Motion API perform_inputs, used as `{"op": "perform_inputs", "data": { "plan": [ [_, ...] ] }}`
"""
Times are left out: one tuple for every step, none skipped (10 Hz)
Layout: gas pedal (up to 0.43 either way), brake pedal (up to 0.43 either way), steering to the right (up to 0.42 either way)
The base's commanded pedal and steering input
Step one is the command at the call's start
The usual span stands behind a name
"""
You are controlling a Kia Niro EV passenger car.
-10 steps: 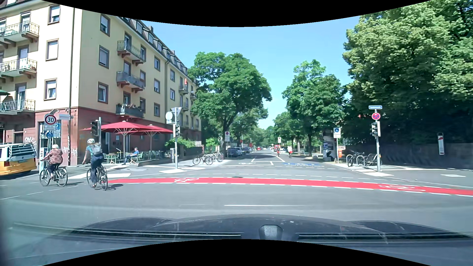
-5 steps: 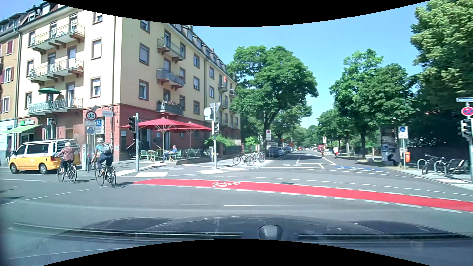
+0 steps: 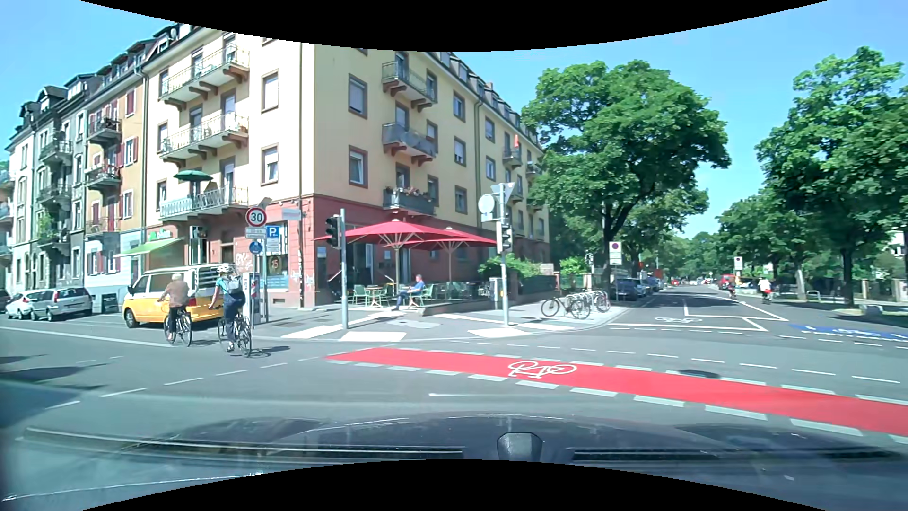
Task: Follow the waypoints while adhering to traffic rules and regulations
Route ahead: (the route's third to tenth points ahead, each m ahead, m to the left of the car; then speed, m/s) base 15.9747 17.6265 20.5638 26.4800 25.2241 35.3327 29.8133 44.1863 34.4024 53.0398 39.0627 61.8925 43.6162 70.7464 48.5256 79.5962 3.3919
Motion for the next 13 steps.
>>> {"op": "perform_inputs", "data": {
  "plan": [
    [0.047,0.000,-0.499],
    [0.047,0.000,-0.500],
    [0.047,0.000,-0.504],
    [0.047,0.000,-0.512],
    [0.067,0.000,-0.520],
    [0.079,0.000,-0.529],
    [0.098,0.000,-0.530],
    [0.130,0.000,-0.530],
    [0.157,0.000,-0.530],
    [0.177,0.000,-0.527],
    [0.177,0.000,-0.520],
    [0.177,0.000,-0.509],
    [0.177,0.000,-0.495]
  ]
}}
